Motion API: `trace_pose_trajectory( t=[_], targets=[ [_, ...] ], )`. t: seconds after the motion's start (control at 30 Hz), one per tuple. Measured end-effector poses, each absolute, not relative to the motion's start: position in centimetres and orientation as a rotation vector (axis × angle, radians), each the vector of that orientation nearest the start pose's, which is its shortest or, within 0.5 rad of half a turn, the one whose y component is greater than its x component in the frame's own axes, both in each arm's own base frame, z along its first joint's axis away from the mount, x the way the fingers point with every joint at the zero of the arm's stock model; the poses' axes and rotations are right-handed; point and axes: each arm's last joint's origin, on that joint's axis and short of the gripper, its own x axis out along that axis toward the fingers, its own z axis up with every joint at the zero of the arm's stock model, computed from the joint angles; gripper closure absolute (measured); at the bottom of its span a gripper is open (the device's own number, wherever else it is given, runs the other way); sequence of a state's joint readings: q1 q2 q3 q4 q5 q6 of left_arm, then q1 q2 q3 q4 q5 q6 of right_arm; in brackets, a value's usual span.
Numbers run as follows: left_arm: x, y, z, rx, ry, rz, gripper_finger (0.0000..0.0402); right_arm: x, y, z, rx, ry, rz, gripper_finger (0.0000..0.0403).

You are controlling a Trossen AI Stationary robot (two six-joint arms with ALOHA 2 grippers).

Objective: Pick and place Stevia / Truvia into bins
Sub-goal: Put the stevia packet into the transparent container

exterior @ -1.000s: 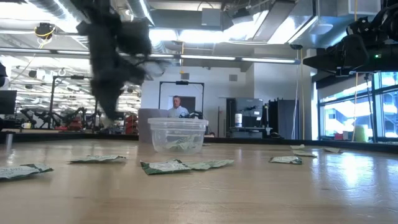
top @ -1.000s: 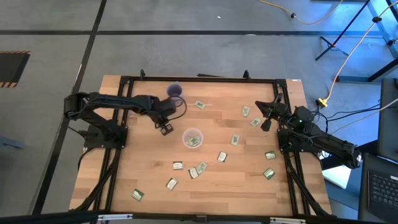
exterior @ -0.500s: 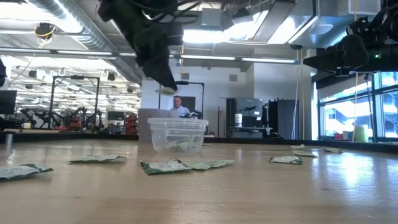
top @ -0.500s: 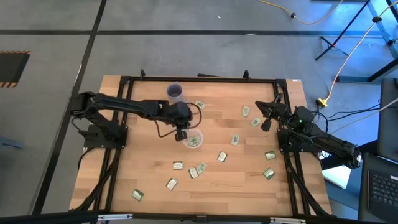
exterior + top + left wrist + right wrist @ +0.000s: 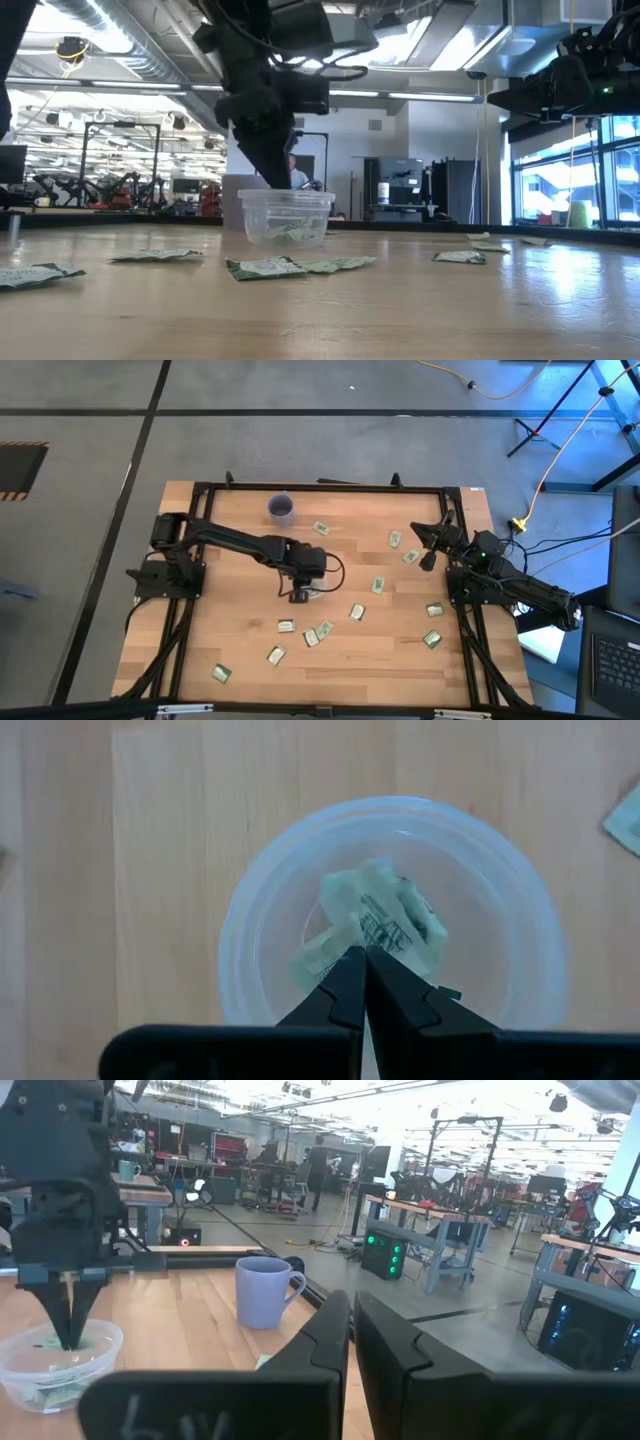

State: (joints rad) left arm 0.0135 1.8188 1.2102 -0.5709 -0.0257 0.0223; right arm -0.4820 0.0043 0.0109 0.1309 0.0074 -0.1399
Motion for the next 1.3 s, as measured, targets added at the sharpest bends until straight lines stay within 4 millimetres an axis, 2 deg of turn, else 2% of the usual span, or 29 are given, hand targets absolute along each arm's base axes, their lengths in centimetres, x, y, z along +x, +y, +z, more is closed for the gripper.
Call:
trace_pose_trajectory(
  t=[0.13,0.33,0.53,0.7,0.83,0.93,1.13,1.3],
  targets=[
    [35.8,0.6,17.0,0.032,1.21,0.028,0.0391,8.5,-4.5,17.9,-0.169,-0.101,-0.497,0.0377],
    [35.8,0.6,17.1,0.051,1.207,0.025,0.0353,8.5,-4.5,17.9,-0.169,-0.1,-0.497,0.0377],
    [35.5,0.6,18.7,0.056,1.161,0.023,0.0323,8.5,-4.5,17.9,-0.169,-0.1,-0.498,0.0377],
    [34.4,0.6,21.6,0.097,1.093,0.0,0.0318,8.5,-4.5,17.9,-0.168,-0.101,-0.498,0.0377],
    [32.6,0.6,24.0,0.105,1.031,0.002,0.0319,8.5,-4.5,17.9,-0.168,-0.1,-0.497,0.0377],
    [30.5,0.8,24.6,0.1,0.97,0.022,0.032,8.5,-4.5,17.9,-0.168,-0.1,-0.497,0.0377],
    [25.8,1.8,24.5,0.072,0.719,0.11,0.032,8.5,-4.5,18.2,-0.161,-0.129,-0.492,0.0377],
    [22.2,2.6,23.9,0.056,0.499,0.175,0.032,8.5,-4.4,18.2,-0.028,-0.162,-0.477,0.0377]
  ],
)
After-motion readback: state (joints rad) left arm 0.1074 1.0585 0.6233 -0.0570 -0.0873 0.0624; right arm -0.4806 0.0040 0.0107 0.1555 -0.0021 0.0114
